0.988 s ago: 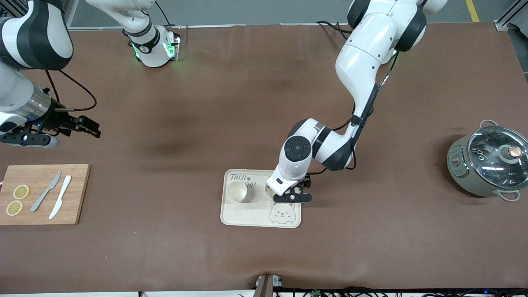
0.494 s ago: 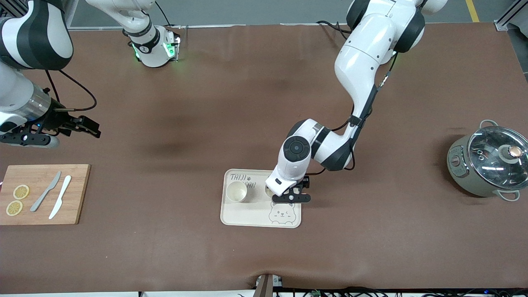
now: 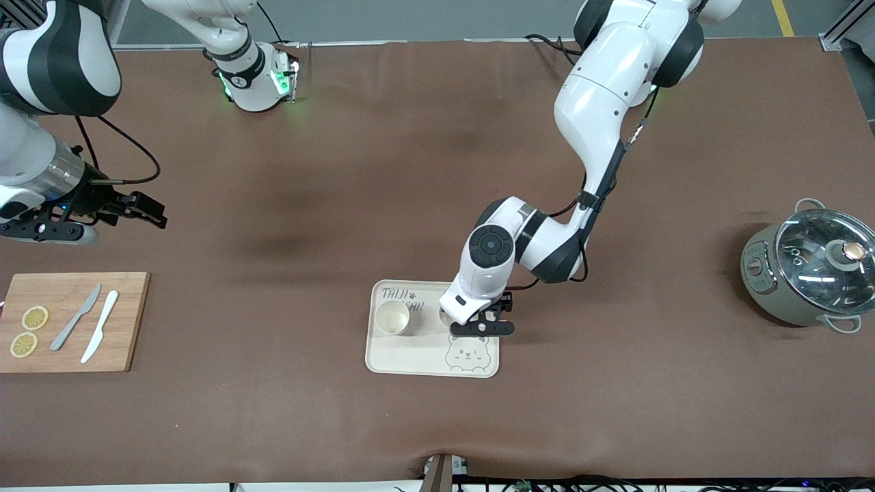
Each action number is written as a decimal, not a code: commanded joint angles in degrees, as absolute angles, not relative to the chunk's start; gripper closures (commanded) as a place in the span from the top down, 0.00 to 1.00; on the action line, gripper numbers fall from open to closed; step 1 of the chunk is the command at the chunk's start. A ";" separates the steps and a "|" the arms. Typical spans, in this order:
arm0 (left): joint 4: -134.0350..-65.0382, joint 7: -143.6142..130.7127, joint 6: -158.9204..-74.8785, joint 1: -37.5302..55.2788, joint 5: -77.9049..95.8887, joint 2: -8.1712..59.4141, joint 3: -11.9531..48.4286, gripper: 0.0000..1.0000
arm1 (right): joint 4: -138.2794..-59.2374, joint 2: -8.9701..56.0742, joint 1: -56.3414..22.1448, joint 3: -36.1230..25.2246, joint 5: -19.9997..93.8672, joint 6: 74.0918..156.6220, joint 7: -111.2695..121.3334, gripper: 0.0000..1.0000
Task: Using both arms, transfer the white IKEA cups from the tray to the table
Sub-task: 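Lower the left gripper around the cup and close on it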
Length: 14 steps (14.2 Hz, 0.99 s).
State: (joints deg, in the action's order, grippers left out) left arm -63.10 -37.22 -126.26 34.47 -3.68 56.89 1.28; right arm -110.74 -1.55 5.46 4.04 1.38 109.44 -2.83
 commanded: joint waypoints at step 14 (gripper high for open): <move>-61.00 -38.24 -124.03 35.16 -4.31 57.40 0.79 0.00 | -111.71 -2.64 5.19 3.87 0.62 109.60 -2.81 1.00</move>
State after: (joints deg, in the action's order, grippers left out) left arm -62.72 -39.53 -126.27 35.07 -3.68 56.93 1.28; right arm -110.74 -1.55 5.46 4.04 1.38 109.44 -2.83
